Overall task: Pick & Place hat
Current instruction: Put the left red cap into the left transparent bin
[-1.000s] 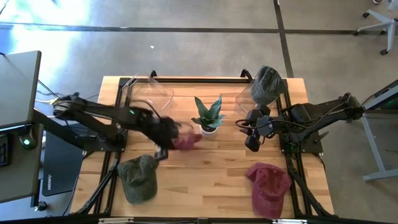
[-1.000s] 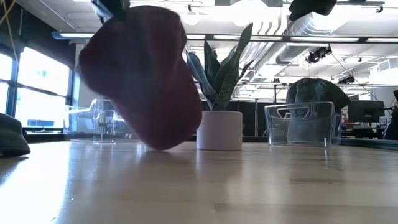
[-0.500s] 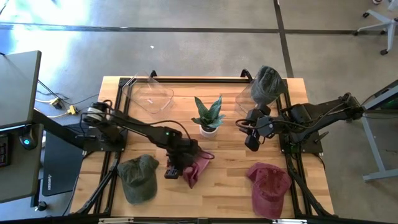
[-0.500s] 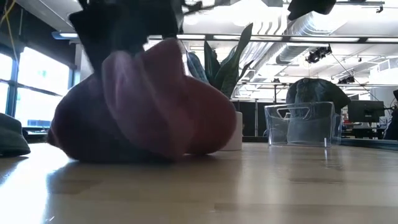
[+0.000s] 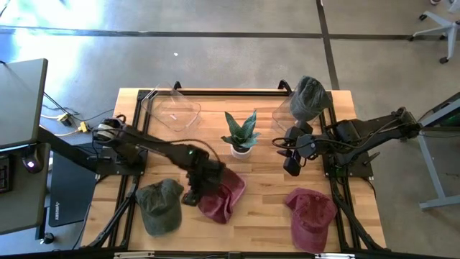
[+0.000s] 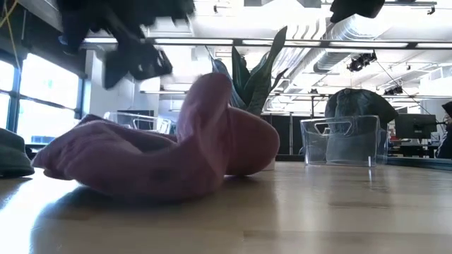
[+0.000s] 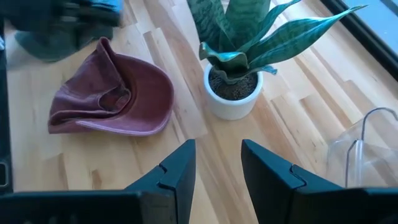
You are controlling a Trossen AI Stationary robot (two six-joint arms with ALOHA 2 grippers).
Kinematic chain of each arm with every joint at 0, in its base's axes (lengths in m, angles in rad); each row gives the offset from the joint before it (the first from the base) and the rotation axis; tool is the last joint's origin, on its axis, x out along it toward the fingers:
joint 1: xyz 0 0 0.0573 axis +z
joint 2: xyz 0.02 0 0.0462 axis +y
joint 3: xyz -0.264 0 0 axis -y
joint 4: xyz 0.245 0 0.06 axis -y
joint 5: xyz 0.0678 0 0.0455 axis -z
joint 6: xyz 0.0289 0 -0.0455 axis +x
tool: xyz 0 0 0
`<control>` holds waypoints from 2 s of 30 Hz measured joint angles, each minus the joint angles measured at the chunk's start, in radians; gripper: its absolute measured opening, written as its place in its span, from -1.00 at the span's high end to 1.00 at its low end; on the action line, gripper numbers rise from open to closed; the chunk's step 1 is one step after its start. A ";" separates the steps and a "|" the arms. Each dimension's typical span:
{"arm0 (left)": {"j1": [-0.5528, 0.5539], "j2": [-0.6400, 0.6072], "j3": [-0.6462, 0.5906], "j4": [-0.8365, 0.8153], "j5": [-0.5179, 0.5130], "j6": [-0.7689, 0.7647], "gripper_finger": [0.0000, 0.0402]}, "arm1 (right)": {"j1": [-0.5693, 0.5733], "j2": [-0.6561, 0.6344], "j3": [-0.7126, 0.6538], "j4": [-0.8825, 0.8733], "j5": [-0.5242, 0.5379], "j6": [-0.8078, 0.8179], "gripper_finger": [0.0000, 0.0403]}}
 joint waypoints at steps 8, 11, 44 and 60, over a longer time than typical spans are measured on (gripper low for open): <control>-0.201 0.004 -0.016 0.099 -0.125 0.085 0.03 | 0.000 0.000 0.000 0.000 0.012 -0.016 0.38; -0.241 0.022 -0.047 0.179 -0.142 0.119 0.03 | 0.000 0.000 0.000 0.000 0.023 -0.040 0.38; -0.208 0.111 -0.167 0.262 -0.321 -0.092 0.92 | 0.000 0.000 0.000 0.001 -0.016 -0.023 0.38; 0.180 -0.205 -0.007 0.381 0.201 -0.274 0.98 | 0.001 -0.009 0.000 0.251 -0.242 -0.137 0.38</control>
